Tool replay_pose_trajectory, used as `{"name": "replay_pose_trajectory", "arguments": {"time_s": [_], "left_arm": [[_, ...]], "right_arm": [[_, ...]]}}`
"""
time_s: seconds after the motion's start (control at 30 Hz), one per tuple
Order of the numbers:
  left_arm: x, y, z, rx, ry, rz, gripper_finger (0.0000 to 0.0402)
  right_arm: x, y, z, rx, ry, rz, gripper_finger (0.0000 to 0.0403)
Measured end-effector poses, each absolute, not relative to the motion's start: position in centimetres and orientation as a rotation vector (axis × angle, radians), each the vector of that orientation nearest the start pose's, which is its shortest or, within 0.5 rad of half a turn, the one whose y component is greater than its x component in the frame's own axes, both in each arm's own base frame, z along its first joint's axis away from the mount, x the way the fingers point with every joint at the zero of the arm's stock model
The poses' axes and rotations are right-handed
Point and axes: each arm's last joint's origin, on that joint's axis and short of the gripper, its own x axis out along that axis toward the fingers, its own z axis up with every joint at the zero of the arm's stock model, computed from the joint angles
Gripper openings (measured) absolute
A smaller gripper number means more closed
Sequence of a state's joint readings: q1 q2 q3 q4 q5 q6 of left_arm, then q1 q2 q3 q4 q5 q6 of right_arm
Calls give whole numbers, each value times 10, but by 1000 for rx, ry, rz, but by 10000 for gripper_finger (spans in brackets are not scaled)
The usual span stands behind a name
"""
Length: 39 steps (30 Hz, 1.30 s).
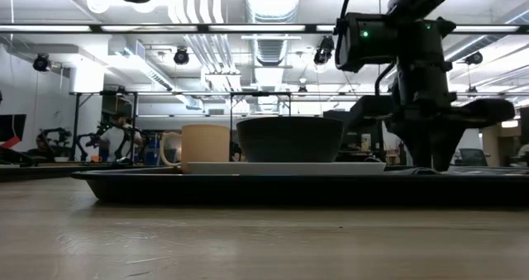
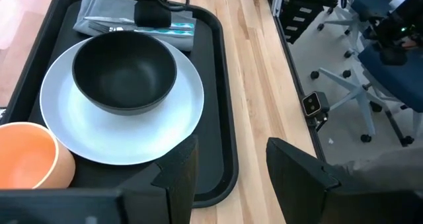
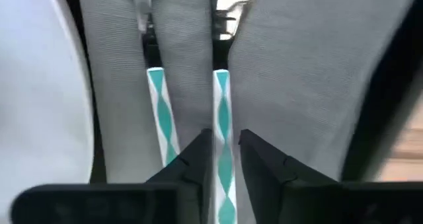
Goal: Set up tray
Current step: Put the blue knife on the gray napkin to the right of the blue fork, then put the blue spoon on the gray napkin to the right of the blue knife
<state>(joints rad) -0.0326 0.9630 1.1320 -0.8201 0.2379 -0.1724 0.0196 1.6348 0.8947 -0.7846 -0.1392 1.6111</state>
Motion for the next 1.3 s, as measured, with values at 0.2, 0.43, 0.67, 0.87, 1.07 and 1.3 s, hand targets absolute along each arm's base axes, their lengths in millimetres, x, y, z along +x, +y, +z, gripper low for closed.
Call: {"name": "replay_pose_trajectory", "arguments": {"time_s": [0.2, 0.43, 0.67, 0.87, 1.07, 1.3], "left_arm": [[177, -13, 362, -233, 671, -204, 159], [181, -11, 361, -90, 659, -190, 159], [221, 14, 342, 245, 690, -156, 159], [253, 71, 308, 326, 889, -81, 159], [267, 141, 293, 316, 1052, -10, 159], [295, 202, 300, 485, 1065, -39, 160]], "right_arm": [[260, 9, 172, 1262, 1299, -1055, 104], [262, 3, 208, 1109, 1231, -859, 122], [272, -6, 251, 892, 1094, -689, 142], [281, -8, 289, 730, 1004, -535, 170], [287, -2, 322, 637, 931, -407, 191], [290, 8, 337, 556, 899, -320, 196]]}}
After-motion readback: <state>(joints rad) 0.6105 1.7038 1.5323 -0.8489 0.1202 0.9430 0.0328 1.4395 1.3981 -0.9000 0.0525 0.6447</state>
